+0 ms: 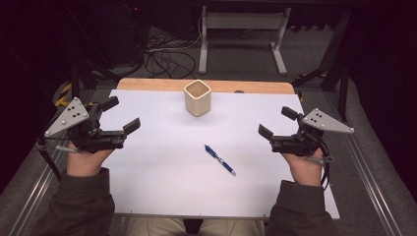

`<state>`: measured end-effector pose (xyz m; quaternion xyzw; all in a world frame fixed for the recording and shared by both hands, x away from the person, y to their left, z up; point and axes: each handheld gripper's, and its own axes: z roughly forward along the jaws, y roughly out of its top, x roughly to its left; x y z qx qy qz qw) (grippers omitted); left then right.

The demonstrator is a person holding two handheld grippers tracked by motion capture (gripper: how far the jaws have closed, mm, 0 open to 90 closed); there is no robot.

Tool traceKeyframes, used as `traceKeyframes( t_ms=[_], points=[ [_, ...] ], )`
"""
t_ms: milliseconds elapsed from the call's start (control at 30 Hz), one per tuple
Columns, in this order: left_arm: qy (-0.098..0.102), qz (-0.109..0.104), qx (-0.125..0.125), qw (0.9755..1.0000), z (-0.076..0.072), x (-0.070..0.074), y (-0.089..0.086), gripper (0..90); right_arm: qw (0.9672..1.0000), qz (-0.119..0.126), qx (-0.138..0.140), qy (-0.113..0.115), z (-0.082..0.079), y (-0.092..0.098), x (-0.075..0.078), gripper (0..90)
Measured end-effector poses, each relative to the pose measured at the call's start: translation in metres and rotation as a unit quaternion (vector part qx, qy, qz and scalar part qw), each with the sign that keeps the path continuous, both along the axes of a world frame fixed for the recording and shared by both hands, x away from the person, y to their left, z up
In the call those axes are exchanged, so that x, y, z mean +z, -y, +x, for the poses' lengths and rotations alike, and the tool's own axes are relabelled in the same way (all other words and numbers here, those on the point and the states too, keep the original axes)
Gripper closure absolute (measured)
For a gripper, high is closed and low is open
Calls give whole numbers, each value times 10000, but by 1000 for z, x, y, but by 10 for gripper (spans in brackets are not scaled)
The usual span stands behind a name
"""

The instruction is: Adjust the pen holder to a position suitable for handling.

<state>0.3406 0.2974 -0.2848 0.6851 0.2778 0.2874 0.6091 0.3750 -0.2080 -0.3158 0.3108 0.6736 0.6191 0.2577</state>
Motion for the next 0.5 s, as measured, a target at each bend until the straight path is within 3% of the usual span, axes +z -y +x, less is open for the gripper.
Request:
traceKeyframes(
  t_ms=[300, 500],
  points=[
    [-4, 6, -64, 10000, 1, 0, 1, 64, 9992, -338, -11, -227, 0, -3, -10, 23],
    [-26, 3, -89, 10000, 3, 0, 3, 64, 9981, -512, -180, -280, -2, -6, -19, 68]
  ],
)
